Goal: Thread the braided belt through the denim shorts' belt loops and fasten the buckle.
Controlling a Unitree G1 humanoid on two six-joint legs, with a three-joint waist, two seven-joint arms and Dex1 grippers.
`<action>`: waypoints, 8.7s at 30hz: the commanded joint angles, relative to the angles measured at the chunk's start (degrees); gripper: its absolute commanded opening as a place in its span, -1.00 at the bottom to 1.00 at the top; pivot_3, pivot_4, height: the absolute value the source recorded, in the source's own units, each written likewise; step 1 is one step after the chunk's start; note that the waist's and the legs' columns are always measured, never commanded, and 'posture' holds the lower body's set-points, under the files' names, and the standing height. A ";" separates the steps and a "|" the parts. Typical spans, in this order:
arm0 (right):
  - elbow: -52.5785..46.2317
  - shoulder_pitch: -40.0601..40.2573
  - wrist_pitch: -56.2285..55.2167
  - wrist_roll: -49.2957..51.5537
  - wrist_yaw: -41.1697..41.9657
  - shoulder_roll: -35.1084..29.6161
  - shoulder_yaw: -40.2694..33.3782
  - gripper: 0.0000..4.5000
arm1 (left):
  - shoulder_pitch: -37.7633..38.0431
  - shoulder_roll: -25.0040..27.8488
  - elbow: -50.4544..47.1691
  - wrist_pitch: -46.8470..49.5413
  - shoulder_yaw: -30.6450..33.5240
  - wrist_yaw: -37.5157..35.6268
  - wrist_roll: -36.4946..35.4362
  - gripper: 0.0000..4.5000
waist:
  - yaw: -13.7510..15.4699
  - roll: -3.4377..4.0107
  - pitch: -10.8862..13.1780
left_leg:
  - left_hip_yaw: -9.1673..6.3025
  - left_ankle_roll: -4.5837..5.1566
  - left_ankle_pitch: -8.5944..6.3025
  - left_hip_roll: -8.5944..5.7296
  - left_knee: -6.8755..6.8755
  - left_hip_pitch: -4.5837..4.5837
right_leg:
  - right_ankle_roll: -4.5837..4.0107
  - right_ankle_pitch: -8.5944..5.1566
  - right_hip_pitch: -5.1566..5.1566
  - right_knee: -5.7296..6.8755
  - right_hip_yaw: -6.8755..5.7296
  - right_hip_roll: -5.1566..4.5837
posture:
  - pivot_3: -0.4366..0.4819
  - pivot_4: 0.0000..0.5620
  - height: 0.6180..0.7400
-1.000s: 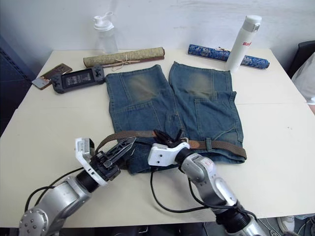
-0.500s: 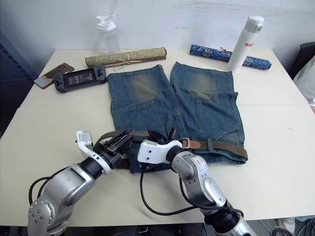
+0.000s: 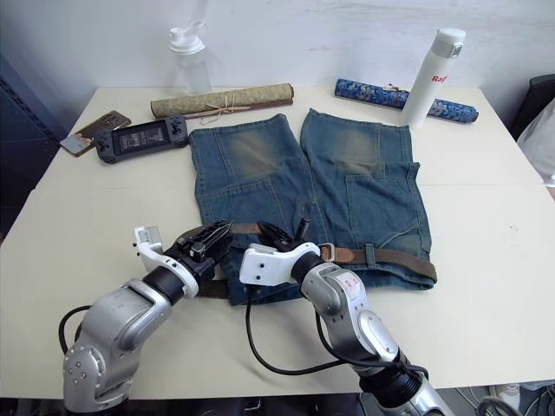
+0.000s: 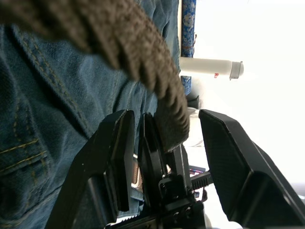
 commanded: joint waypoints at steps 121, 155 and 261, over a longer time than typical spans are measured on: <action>22.74 -14.18 26.70 51.34 -0.80 12.01 -2.97 -0.99 | 4.27 9.12 5.58 7.94 13.67 -28.49 -0.55 -1.00 | -1.63 -0.08 -0.03 | 0.00 -0.03 0.02 0.01 -0.18 -0.01 | -0.02 0.04 -0.14 0.08 0.00 -0.37 | -0.05 -0.47 0.63; -11.93 -1.15 39.11 79.52 22.37 -23.92 -32.04 0.90 | 5.48 15.95 13.92 17.95 9.00 -44.60 19.12 -1.00 | -1.18 -0.04 0.02 | 0.02 -0.02 -0.12 0.02 -0.31 -0.12 | -0.05 0.02 -0.23 -0.11 0.08 -0.46 | -0.05 -0.47 0.63; 9.19 12.30 -30.33 15.06 5.99 -27.61 -14.32 0.90 | -10.02 -1.63 28.71 42.57 6.73 -59.51 36.21 -1.00 | 0.17 -0.17 -0.02 | -0.09 -0.06 0.00 0.01 -0.16 0.78 | 0.02 0.04 0.79 -0.11 0.02 -0.43 | -0.05 -0.47 0.63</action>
